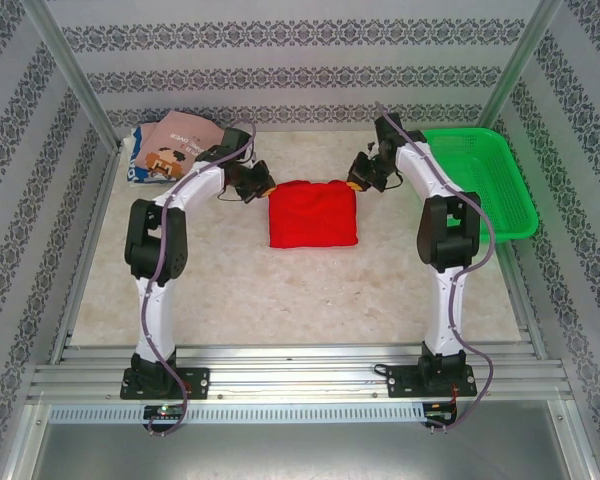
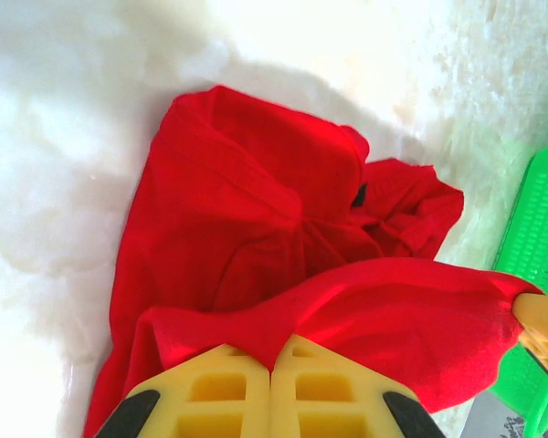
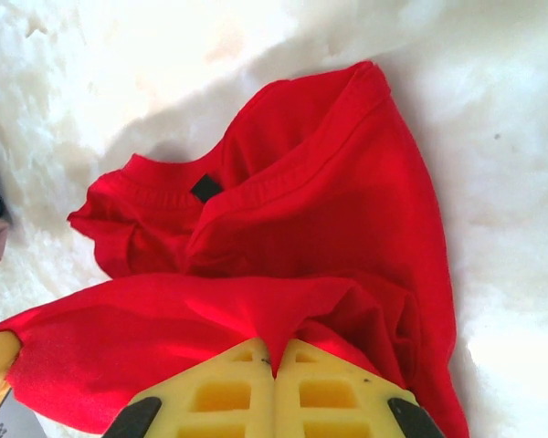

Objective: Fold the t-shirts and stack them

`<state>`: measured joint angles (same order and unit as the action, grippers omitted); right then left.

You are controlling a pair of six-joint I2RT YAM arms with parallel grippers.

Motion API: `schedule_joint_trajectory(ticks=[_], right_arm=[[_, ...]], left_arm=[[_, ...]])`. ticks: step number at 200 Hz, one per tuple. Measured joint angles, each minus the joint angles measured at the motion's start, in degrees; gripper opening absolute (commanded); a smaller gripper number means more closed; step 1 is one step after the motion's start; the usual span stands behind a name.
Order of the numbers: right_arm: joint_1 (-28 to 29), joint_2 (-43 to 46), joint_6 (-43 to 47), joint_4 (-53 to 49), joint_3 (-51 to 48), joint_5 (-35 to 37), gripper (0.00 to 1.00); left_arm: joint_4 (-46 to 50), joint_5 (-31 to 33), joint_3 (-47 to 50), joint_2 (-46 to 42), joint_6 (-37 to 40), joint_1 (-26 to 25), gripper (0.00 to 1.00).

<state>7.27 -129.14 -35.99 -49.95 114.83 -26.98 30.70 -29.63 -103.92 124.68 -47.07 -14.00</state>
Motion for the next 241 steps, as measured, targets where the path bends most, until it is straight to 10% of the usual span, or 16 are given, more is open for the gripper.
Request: schedule_joint_trajectory(ticks=[180, 241], right_arm=[[-2.4, -4.1, -1.6, 1.8, 1.8, 0.0, 0.08], [-4.4, -4.5, -4.7, 4.8, 1.8, 1.2, 0.51]], left_arm=[[1.1, -3.4, -13.4, 9.1, 1.0, 0.3, 0.06], [0.8, -3.5, -21.0, 15.5, 0.0, 1.5, 0.79]])
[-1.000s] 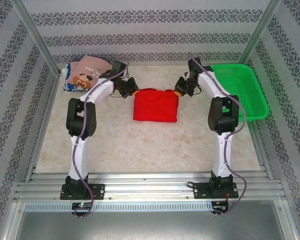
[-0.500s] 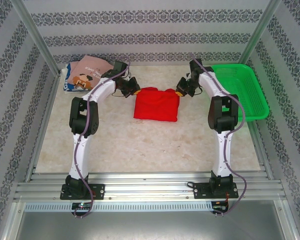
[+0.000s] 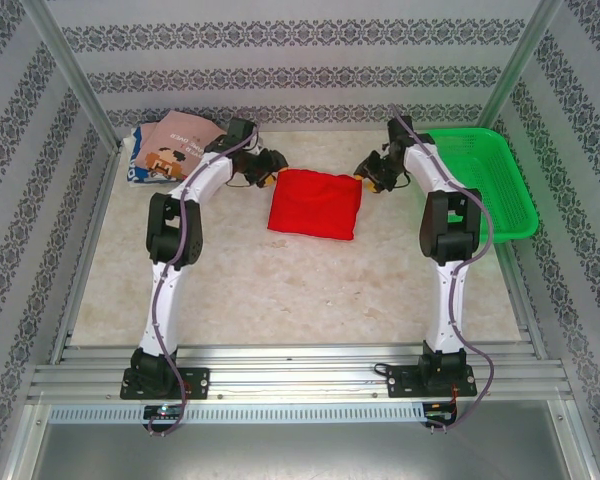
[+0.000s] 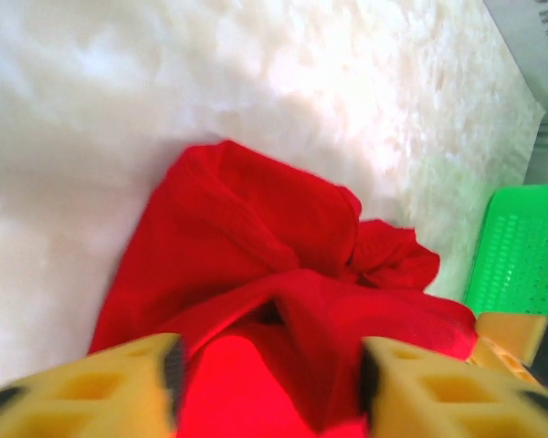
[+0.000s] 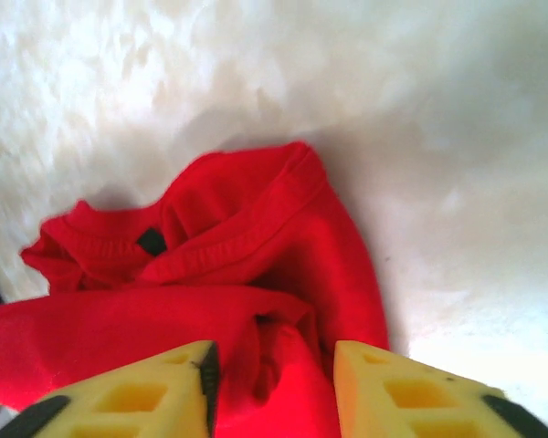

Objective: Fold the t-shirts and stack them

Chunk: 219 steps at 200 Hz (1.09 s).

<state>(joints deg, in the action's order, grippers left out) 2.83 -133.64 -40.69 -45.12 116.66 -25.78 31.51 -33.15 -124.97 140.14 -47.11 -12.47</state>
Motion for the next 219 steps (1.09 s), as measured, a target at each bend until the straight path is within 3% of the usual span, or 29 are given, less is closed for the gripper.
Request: schedule_joint_trajectory(ticks=[11, 48, 76, 96, 123, 153, 219], right_arm=[[-0.5, 0.3, -0.3, 1.8, 0.0, 0.4, 0.53], [-1.3, 4.9, -0.5, 4.1, 0.0, 1.7, 0.55], [-1.3, 13.7, -0.2, 6.0, -4.2, 1.3, 0.61], [-0.7, 20.5, 1.0, 6.4, -9.7, 0.9, 0.68], [1.0, 27.4, 2.1, 9.1, -21.8, 0.9, 0.72], [1.9, 27.2, 2.5, 11.3, -31.8, -0.1, 0.72], [1.9, 22.3, 5.8, 12.7, -32.8, -0.9, 0.71]], left_arm=[[1.0, 0.3, -2.9, 0.8, -0.1, 0.6, 0.99], [4.4, 1.6, -17.0, 0.1, 0.8, 3.0, 1.0], [8.9, 2.4, -17.6, -5.9, 5.0, 3.8, 1.0], [12.3, 3.5, -10.7, -12.2, 9.6, 3.4, 0.99], [11.7, 3.1, 9.7, -21.2, 12.7, 2.7, 0.97], [8.3, 2.7, 23.4, -20.8, 12.9, 1.8, 0.97], [1.6, 3.8, 25.9, -15.5, 12.7, -2.3, 0.98]])
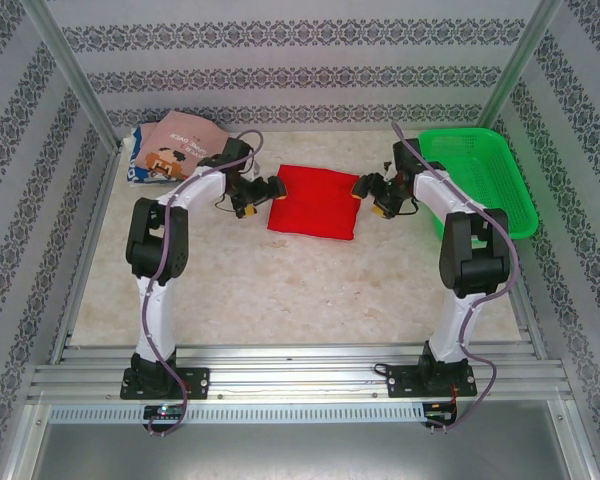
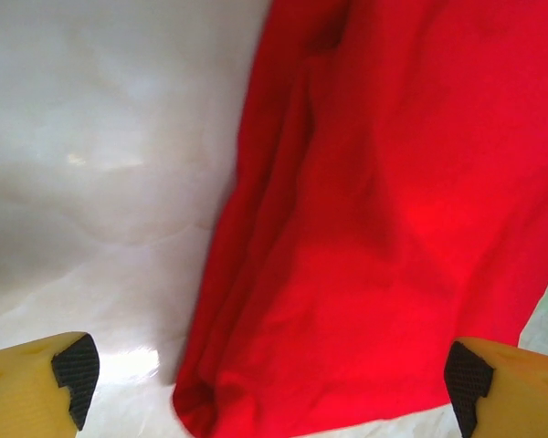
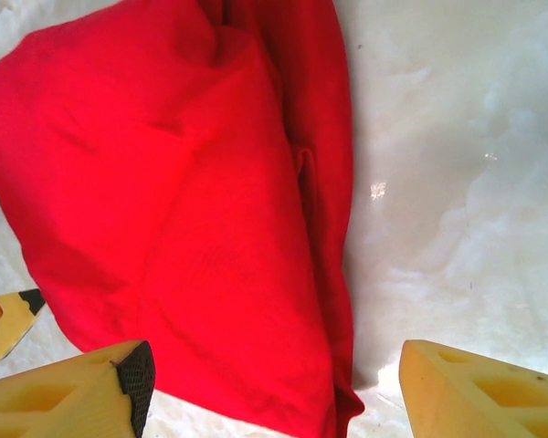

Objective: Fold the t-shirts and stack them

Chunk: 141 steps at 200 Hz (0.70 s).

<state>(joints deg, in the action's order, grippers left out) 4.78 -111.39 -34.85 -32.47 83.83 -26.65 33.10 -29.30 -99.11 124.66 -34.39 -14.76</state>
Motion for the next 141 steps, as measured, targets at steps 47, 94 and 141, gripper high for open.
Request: schedule_joint_trajectory(ticks=[47, 94, 141], right_arm=[[0.0, -4.0, 1.1, 1.1, 0.0, -0.5, 0.71], [0.0, -7.1, 2.3, 1.0, 0.0, -1.3, 0.7], [0.0, -7.3, 2.3, 1.3, 0.0, -2.0, 0.68]], left_arm=[[-4.6, 0.1, -0.5, 4.3, -1.7, -1.9, 0.97], [-2.8, 3.3, -4.4, 6.3, -1.8, -3.2, 0.93], [8.9, 12.3, -18.2, 13.3, 0.6, -6.8, 0.71]])
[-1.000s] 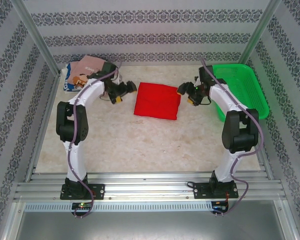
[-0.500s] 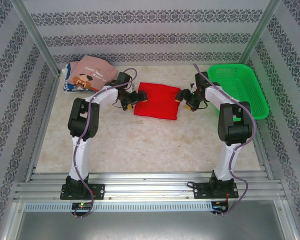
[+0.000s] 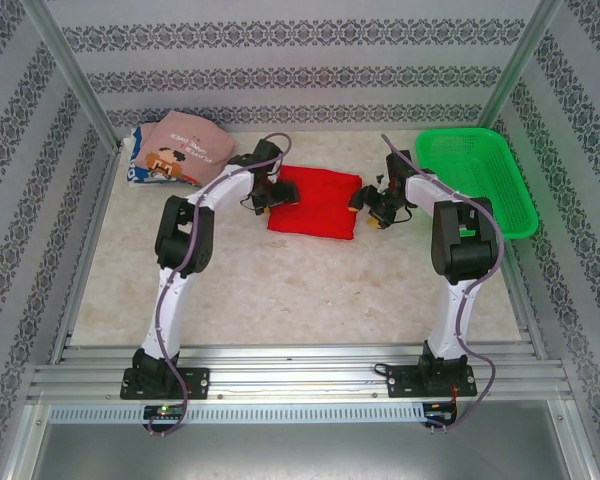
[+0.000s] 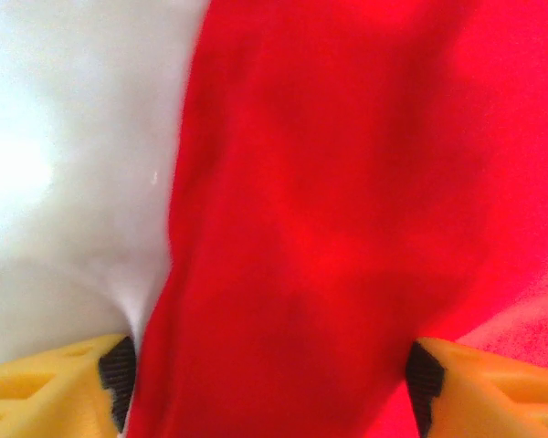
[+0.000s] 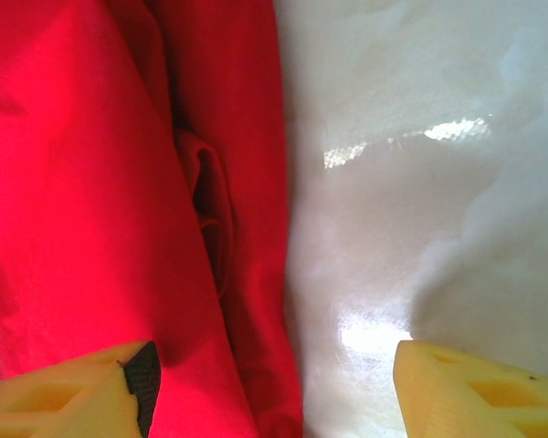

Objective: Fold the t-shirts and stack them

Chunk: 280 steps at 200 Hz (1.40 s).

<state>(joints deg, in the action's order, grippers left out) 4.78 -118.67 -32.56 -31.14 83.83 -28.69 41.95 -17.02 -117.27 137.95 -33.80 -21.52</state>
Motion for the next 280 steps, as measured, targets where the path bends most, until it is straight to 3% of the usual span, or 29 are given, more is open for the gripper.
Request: schedule_joint_trajectory(ticks=[16, 39, 68, 90, 121, 181, 240, 280], right_arm=[[0.0, 0.0, 0.0, 0.7, 0.0, -0.4, 0.68], [0.0, 0.0, 0.0, 1.8, -0.9, -1.0, 0.67], [0.0, 0.0, 0.0, 2.7, -2.8, -1.6, 0.67], [-0.2, 0.4, 0.0, 3.8, -3.8, -2.4, 0.66], [-0.5, 1.7, 0.0, 5.5, -6.1, -3.2, 0.65], [-0.5, 4.6, 0.0, 5.7, -9.8, -5.1, 0.64], [-0.5, 5.9, 0.0, 5.8, -9.9, -5.3, 0.63], [-0.4, 6.0, 0.0, 5.7, -10.4, -5.3, 0.62]], left_arm=[[3.3, 4.3, -4.4, 2.3, 0.4, -2.0, 0.66], [3.7, 6.9, -5.3, 3.0, 0.3, -4.0, 0.48], [4.4, 8.8, -7.8, 4.6, -0.2, -5.5, 0.18], [5.4, 11.1, -8.9, 4.6, -0.2, -6.1, 0.09], [9.7, 15.5, -12.5, 4.5, 2.5, -6.3, 0.06], [21.2, 25.7, -30.7, 3.6, 14.6, -5.8, 0.04], [24.3, 32.2, -31.6, 2.0, 26.6, -0.8, 0.03], [23.8, 33.2, -31.6, 1.3, 33.0, 4.3, 0.03]])
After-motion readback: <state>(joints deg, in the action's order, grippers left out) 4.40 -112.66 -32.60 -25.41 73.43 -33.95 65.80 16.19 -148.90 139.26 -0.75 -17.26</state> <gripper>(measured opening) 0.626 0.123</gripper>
